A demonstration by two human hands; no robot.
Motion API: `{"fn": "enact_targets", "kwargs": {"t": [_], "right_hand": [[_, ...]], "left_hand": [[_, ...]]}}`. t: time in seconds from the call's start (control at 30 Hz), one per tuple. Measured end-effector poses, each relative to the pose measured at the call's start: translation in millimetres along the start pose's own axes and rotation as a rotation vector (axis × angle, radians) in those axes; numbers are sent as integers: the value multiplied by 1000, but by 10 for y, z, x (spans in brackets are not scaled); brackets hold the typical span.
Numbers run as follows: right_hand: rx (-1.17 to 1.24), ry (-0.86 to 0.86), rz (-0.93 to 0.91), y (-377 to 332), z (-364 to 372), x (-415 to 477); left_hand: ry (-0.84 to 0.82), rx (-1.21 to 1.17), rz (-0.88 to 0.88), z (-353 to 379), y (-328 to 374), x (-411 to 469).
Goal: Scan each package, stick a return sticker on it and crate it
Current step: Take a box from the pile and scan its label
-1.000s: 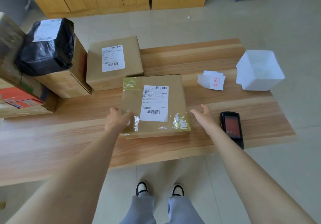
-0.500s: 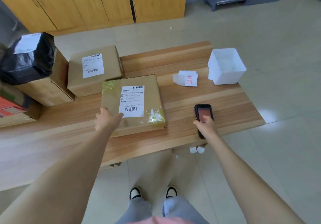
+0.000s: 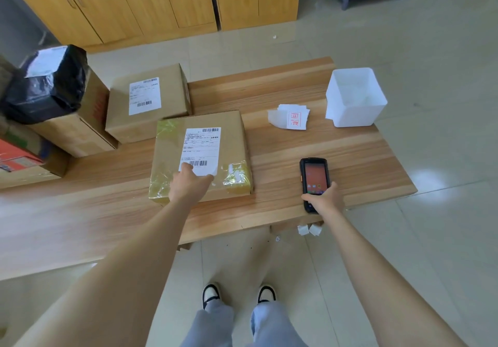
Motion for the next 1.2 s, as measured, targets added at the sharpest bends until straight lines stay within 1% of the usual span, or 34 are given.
{"fn": "enact_targets", "kwargs": {"t": [0.13,0.27,0.43,0.53,0.6,0.7,0.87,1.03,1.2], "right_hand": [[-75,8,38,102,75,233],[-136,-35,47,6,58,165],[-66,-134,42,-100,177,110],[-20,-148,59,-147,197,46],[63,-176,80,-168,182,16],[284,-309,113,-231,226,-90],[514,-441,80,-562,377,-364],[566,-548,-2,-1002,529,-769],[667,-662,3,-1286,841,-1295]], "left_hand": [[18,4,-6,-12,-61,37],[23,-7,-30,-49,-153,98],[27,-7,-46,-110,-285,161],[44,-25,-52,-167,-348,202],[43,-30,-59,-208,-383,226],[38,-25,-58,-269,-428,259],[23,-21,-65,-385,-443,331],[-31,-9,-84,-473,-507,419],[-129,-18,-128,-473,-629,467]]}}
Point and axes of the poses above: each hand's wrist, its own x-axis towards the middle knuckle, its own z-axis out of the palm, y = z × x, the point moved 4 cm from there along x, towards the middle knuckle, and after that the axes turned 2 degrees about y, right-handed, at the moved point
